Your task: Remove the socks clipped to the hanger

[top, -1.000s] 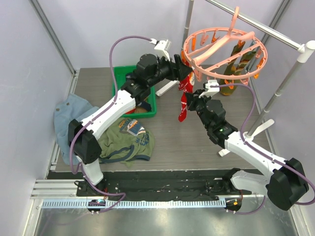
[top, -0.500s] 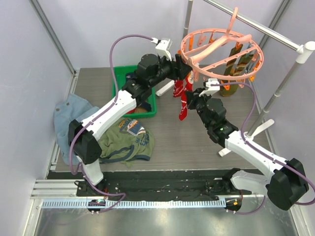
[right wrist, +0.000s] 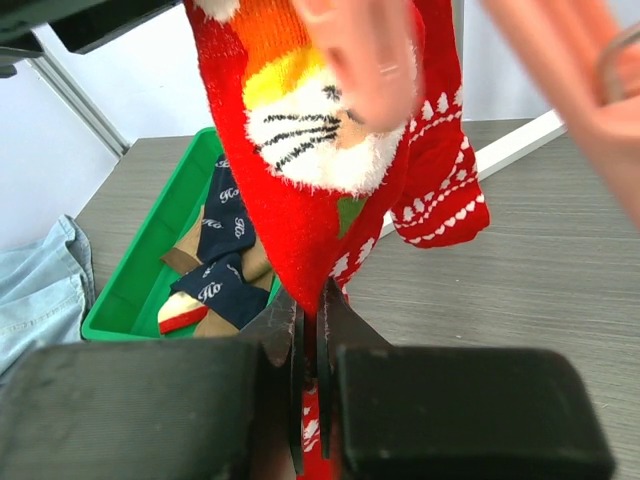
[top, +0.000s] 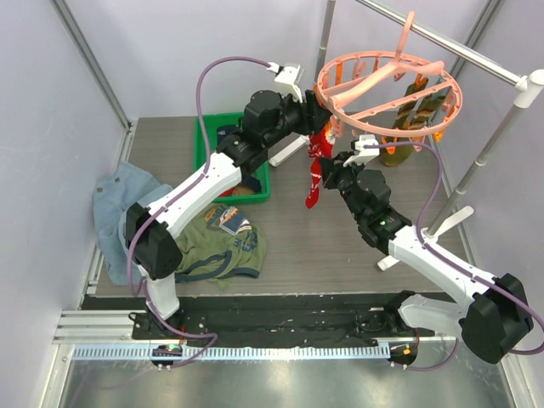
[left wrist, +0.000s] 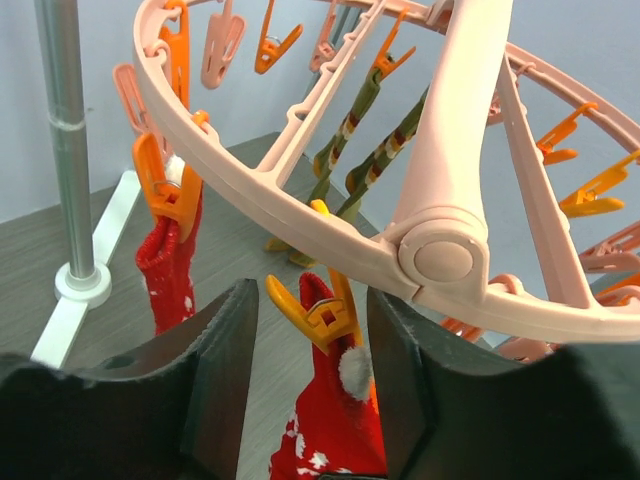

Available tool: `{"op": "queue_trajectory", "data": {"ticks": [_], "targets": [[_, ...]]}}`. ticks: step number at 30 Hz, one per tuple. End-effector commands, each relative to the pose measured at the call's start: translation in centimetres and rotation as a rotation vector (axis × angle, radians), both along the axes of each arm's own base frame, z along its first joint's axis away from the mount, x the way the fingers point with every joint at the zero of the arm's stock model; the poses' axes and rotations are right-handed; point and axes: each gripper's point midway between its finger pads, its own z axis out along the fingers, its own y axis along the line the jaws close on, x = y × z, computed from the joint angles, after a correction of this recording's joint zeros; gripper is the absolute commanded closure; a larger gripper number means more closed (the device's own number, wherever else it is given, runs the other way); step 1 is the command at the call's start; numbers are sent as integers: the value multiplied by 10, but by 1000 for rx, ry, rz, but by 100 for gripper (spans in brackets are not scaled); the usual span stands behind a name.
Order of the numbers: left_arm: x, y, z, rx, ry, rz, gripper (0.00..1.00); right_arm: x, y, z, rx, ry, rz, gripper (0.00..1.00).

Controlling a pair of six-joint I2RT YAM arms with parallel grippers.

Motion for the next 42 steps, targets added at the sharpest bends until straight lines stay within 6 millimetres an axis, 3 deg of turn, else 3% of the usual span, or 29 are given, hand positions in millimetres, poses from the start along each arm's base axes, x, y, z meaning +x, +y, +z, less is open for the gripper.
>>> {"op": "queue_trajectory", "data": {"ticks": [1,2,4,5,6,15,21,24,30,31,35,37,38,40,41,42], "targets": [[-2,-1,38,-40,-89,13,58,2,6,29,48,-54,14,99],[-2,-2,36,-36,-87,15,71,2,6,28,49,-52,16,99],[-2,-2,36,-35,-86,15,85,2,5,26,43,-48,11,99],[-3,-2,36,-36,-83,13,98,2,5,23,40,-41,11,99],[-3,-1,36,-36,-80,13,100,1,5,21,38,-38,14,99],[-12,-2,39,-41,-69,-25,100,-12,-1,-8,-4,49,23,99],[-16,-3,35,-32,-47,-42,100,-27,11,-25,53,104,103,99],[-21,-4,40,-53,-37,-60,100,-31,33,-35,95,129,167,99],[-30,-2,49,-63,-5,-80,100,-30,91,-28,191,123,252,99],[-31,-1,53,-54,-23,-83,100,-23,99,-38,205,141,250,99],[-35,9,56,-43,4,-61,100,-4,120,-47,270,143,248,99],[-39,11,57,-37,13,-67,100,1,136,-36,279,100,309,99],[-41,12,62,-41,9,-70,100,7,144,-52,260,121,316,99],[-44,14,61,-33,20,-76,100,16,153,-47,243,80,327,99],[-45,14,62,-37,27,-76,100,23,157,-62,223,97,317,99],[-48,16,64,-38,28,-78,100,33,161,-57,223,85,303,99]]}}
